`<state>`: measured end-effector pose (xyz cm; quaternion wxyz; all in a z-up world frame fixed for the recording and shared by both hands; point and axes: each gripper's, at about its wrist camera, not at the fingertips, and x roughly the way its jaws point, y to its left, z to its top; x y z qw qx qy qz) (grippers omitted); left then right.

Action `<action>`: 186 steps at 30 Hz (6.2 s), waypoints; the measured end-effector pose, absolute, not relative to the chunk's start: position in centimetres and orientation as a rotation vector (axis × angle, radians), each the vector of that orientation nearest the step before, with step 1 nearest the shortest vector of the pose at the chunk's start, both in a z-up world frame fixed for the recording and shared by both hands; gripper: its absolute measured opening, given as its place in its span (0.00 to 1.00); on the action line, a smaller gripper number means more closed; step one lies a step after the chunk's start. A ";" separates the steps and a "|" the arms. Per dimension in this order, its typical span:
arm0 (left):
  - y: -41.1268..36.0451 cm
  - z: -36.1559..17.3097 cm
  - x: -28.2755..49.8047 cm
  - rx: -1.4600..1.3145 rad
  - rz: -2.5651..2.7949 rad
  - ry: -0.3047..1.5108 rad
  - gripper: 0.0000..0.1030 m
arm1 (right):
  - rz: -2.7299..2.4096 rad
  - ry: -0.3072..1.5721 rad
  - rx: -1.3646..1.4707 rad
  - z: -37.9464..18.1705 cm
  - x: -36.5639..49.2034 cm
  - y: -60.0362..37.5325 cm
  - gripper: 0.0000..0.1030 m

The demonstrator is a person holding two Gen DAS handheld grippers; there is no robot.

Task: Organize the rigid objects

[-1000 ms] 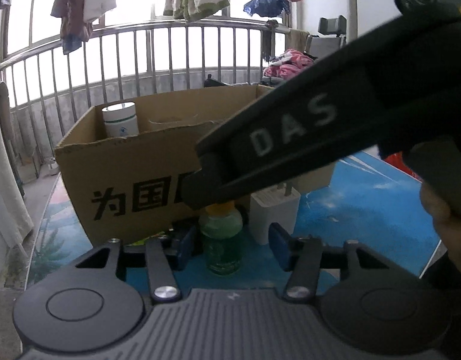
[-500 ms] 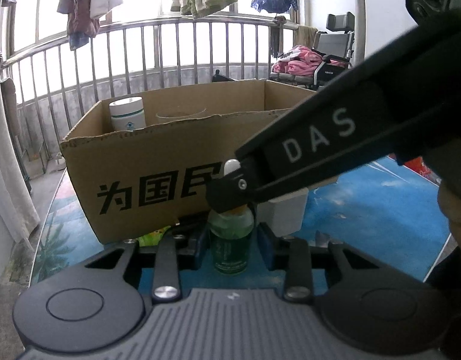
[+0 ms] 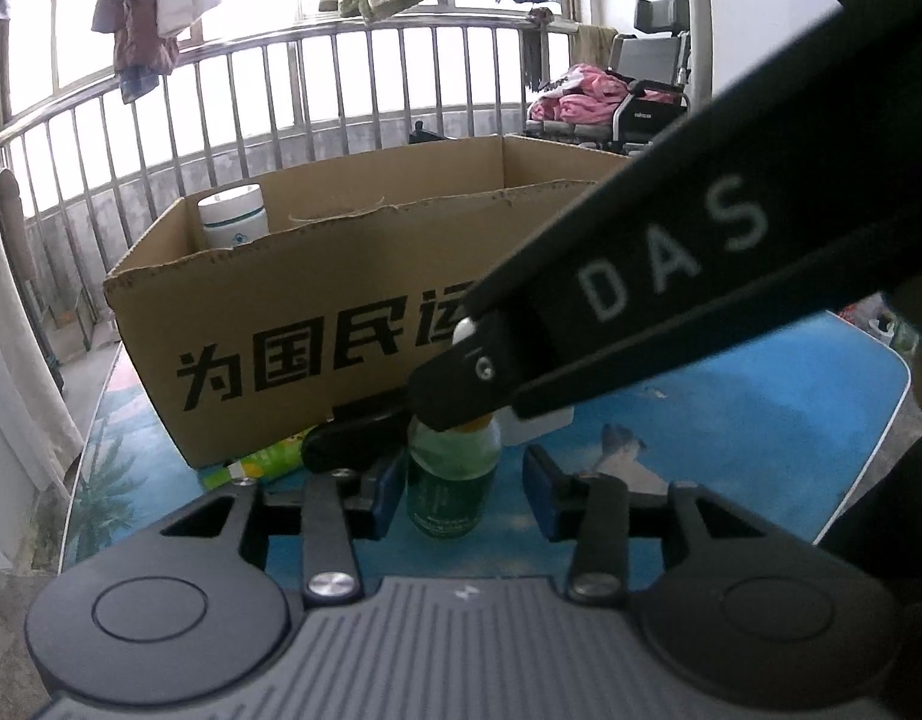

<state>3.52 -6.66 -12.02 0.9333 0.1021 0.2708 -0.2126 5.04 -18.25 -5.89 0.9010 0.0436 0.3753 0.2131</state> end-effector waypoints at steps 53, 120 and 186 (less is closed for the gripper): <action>-7.0 0.4 4.2 0.265 -0.347 0.338 0.33 | 0.585 0.538 -0.016 10.0 5.6 -19.4 0.19; -4.1 1.2 14.5 0.165 -0.489 0.670 0.89 | 0.497 0.824 0.304 5.7 19.7 -27.5 0.70; -4.3 -5.2 -2.0 0.146 -0.329 0.514 0.91 | 0.258 0.658 0.344 -1.2 1.4 -27.5 0.78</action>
